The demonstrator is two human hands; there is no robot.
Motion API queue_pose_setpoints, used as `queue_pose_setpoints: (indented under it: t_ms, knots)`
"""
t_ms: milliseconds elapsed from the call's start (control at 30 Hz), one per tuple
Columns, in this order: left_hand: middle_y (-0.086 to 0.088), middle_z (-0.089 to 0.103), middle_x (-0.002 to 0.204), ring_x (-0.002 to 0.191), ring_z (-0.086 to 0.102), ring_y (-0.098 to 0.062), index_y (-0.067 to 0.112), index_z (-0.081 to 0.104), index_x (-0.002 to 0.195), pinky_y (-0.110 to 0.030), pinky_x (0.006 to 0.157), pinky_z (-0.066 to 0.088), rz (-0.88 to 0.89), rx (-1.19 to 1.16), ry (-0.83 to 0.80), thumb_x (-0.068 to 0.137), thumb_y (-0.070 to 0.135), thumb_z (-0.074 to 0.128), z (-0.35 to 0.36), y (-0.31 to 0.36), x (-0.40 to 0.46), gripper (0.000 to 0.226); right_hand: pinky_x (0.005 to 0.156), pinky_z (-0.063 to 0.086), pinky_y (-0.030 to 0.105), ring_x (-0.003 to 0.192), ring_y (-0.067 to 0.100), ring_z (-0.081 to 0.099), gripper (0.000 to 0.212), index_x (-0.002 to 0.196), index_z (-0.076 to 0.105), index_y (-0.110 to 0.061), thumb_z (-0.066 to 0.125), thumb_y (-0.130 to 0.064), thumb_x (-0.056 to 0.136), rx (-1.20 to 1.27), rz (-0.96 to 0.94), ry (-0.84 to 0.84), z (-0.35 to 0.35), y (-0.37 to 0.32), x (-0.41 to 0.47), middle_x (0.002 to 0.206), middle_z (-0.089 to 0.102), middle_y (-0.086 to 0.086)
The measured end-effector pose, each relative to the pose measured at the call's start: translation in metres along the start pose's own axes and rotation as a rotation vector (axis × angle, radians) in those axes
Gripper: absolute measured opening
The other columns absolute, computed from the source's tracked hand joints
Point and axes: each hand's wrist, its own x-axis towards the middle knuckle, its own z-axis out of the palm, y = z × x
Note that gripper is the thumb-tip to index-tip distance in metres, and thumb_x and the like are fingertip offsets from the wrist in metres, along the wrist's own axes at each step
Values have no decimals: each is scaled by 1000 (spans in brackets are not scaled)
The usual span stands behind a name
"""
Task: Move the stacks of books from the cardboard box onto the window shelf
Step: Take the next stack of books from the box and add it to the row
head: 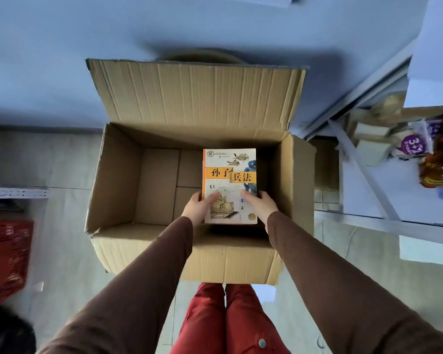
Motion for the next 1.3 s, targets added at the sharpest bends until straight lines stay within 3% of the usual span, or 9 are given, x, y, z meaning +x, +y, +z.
queue_pose_setpoints:
  t_ms: [67,200,433,600,733,900,1000,1200,1300]
  knots:
    - [-9,74,121,105,73,-23,11,51,141,-38,92,58,-14,-69,-25,94,43,66,7,-4,5,59,109,43,45,129,25,54,80,148,42,-18,68,-56,83,77,7,-37,4,5,5,143,56,5]
    - [-6,74,121,108,72,-23,17,53,139,-41,102,55,-5,-162,17,92,46,67,17,-12,4,57,84,57,34,107,17,68,44,130,62,-27,67,-44,90,197,-80,-88,15,11,4,122,71,0]
    - [-5,77,117,106,74,-21,18,60,134,-27,79,57,16,-245,15,96,32,67,19,-8,-9,42,86,60,38,100,21,72,33,121,68,-24,69,-36,91,251,-82,-38,15,7,-2,111,76,1]
    - [-9,74,122,109,72,-25,15,57,136,-35,88,59,-10,-273,9,96,28,66,27,-7,-15,42,84,61,39,97,22,73,33,118,69,-19,69,-37,90,216,-80,-3,10,2,-2,109,76,5]
    - [-9,51,138,114,65,-26,13,50,137,-45,102,55,-29,-156,164,86,37,76,29,-4,-12,62,92,58,46,100,26,72,38,119,68,-17,71,-40,88,202,-63,16,7,0,-2,110,75,6]
    - [-14,74,113,94,77,-27,12,36,140,-37,71,63,-136,-386,38,82,31,82,24,7,-21,77,93,57,46,104,29,70,56,128,57,-12,79,-34,82,314,-19,0,0,-8,-11,116,71,12]
    - [-15,75,114,95,77,-28,8,38,139,-40,75,63,-84,-430,17,80,32,84,19,5,-34,79,98,51,42,111,26,65,64,129,51,-11,81,-36,79,275,-56,-13,-3,-15,-24,120,68,10]
    - [-18,74,119,108,73,-34,2,43,140,-43,82,61,37,-495,37,83,33,82,-20,10,-90,76,69,44,27,97,13,63,58,122,49,-16,81,-39,79,210,-182,-93,23,-38,-81,114,67,1]
    - [-20,74,118,106,73,-35,0,49,138,-38,75,61,124,-528,49,84,33,81,-60,11,-129,71,83,48,33,106,15,62,63,122,49,-18,82,-44,76,155,-252,-167,54,-52,-118,119,65,-1]
